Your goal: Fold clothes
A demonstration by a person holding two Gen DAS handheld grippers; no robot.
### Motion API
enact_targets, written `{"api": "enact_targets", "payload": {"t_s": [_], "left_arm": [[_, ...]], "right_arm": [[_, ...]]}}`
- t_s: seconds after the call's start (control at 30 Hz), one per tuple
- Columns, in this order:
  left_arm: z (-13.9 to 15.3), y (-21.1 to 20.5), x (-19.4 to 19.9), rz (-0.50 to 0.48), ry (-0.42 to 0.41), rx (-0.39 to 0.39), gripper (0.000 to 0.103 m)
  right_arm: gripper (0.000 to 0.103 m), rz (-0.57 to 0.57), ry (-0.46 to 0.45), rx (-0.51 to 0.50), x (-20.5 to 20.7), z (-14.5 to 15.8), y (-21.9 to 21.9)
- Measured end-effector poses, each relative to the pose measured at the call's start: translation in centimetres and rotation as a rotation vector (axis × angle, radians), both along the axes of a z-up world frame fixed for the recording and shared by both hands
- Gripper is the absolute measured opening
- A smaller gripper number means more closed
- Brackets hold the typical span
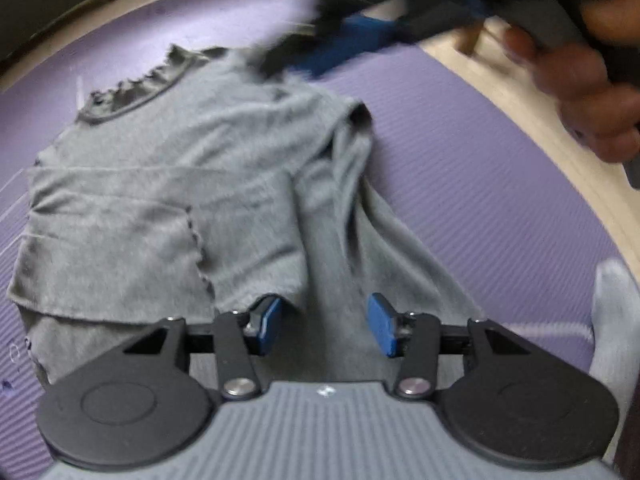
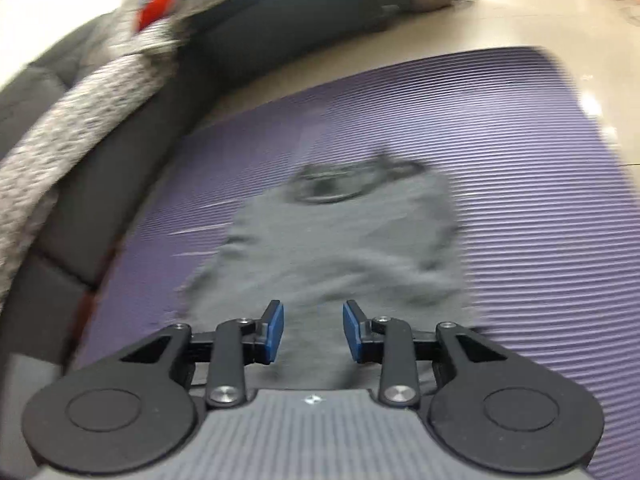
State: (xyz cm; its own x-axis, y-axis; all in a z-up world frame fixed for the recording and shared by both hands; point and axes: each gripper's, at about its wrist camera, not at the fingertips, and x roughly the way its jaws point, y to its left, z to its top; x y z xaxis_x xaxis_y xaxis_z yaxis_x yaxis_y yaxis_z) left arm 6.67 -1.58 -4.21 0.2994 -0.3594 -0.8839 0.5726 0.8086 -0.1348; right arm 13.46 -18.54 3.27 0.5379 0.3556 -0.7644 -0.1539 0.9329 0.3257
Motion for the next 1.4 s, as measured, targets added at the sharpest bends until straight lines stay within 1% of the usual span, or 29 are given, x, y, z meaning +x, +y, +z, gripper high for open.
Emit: {"api": "enact_targets", "payload": {"t_s": [0.03, 0.1, 0.17, 0.23, 0.3, 0.37, 0.4, 0.43, 0.47, 0.6, 0.67, 0.73, 0.8, 0.83, 0.9, 0.97, 1.03, 1.07, 1.17, 1.23, 1.27, 1.33, 1.37, 1.4], "left_arm": [[-0.2, -0.2, 0.0, -0.005, 0.012, -0.008, 0.050], [-0.5, -0.5, 0.0, -0.014, 0.037, -0.023, 0.050], [-0.8, -0.9, -0.3, -0.035, 0.045, -0.021, 0.051], [-0.9, -1.7, -0.6, -0.082, 0.027, 0.003, 0.051], [-0.9, -1.9, -0.5, -0.100, 0.023, 0.009, 0.051], [-0.8, -2.2, -0.7, -0.126, 0.018, 0.015, 0.051], [-0.8, -2.2, -0.7, -0.132, 0.018, 0.017, 0.051], [-0.8, -2.3, -0.7, -0.137, 0.017, 0.018, 0.051], [-0.9, -2.3, -0.7, -0.142, 0.017, 0.020, 0.051], [-0.9, -2.4, -0.8, -0.162, 0.015, 0.027, 0.053], [-0.9, -2.4, -0.8, -0.172, 0.015, 0.031, 0.053], [-1.0, -2.3, -0.9, -0.181, 0.014, 0.033, 0.053], [-1.0, -2.0, -0.9, -0.189, 0.016, 0.032, 0.053], [-1.0, -2.0, -0.9, -0.189, 0.018, 0.028, 0.053], [-0.9, -1.8, -1.1, -0.195, 0.022, 0.021, 0.053], [-0.9, -2.0, -1.4, -0.214, 0.016, 0.033, 0.054], [-0.9, -2.2, -1.7, -0.228, 0.017, 0.040, 0.054], [-0.9, -2.2, -1.8, -0.231, 0.021, 0.036, 0.053], [-0.5, -2.1, -2.2, -0.254, 0.045, 0.005, 0.052], [-0.2, -1.9, -2.4, -0.278, 0.044, -0.002, 0.051], [-0.1, -1.8, -2.4, -0.276, 0.042, -0.004, 0.051], [0.3, -0.5, -1.2, -0.208, 0.046, -0.048, 0.051], [0.3, -0.3, -0.9, -0.194, 0.048, -0.056, 0.051], [0.6, 0.4, -0.2, -0.158, 0.048, -0.075, 0.050]], "right_arm": [[0.035, -0.049, 0.017, -0.036, 0.4, -0.6, -1.5], [0.035, -0.120, 0.061, -0.055, 1.1, -1.8, -3.7], [0.035, -0.163, 0.102, -0.020, 1.6, -3.1, -5.1], [0.035, -0.202, 0.141, 0.052, 2.3, -5.1, -6.2], [0.035, -0.219, 0.157, 0.080, 2.8, -6.2, -6.6], [0.034, -0.230, 0.175, 0.133, 2.9, -7.0, -7.0], [0.026, -0.230, 0.172, 0.158, 2.8, -6.9, -7.0], [0.021, -0.225, 0.168, 0.182, 2.8, -6.7, -7.0], [0.020, -0.221, 0.165, 0.196, 2.7, -6.6, -6.9], [0.020, -0.188, 0.156, 0.289, 2.9, -6.2, -5.6], [0.020, -0.176, 0.159, 0.312, 3.0, -6.5, -5.0], [0.023, -0.171, 0.162, 0.338, 3.1, -7.1, -4.4], [0.029, -0.188, 0.162, 0.378, 3.2, -7.5, -4.1], [0.031, -0.194, 0.161, 0.391, 3.4, -7.6, -4.0], [0.032, -0.199, 0.156, 0.403, 3.6, -8.1, -3.7], [0.031, -0.199, 0.144, 0.405, 3.7, -8.8, -3.3], [0.031, -0.207, 0.126, 0.405, 3.6, -8.8, -3.0], [0.033, -0.209, 0.121, 0.405, 3.6, -8.7, -3.0], [0.033, -0.201, 0.099, 0.392, 3.5, -7.0, -3.2], [0.033, -0.198, 0.093, 0.286, 2.8, -4.7, -3.4], [0.033, -0.193, 0.094, 0.257, 2.7, -4.4, -3.4], [0.033, -0.137, 0.100, 0.127, 1.6, -3.0, -2.8], [0.033, -0.111, 0.099, 0.078, 1.1, -2.5, -2.5], [0.033, -0.061, 0.098, -0.007, 0.0, -1.6, -2.0]]}}
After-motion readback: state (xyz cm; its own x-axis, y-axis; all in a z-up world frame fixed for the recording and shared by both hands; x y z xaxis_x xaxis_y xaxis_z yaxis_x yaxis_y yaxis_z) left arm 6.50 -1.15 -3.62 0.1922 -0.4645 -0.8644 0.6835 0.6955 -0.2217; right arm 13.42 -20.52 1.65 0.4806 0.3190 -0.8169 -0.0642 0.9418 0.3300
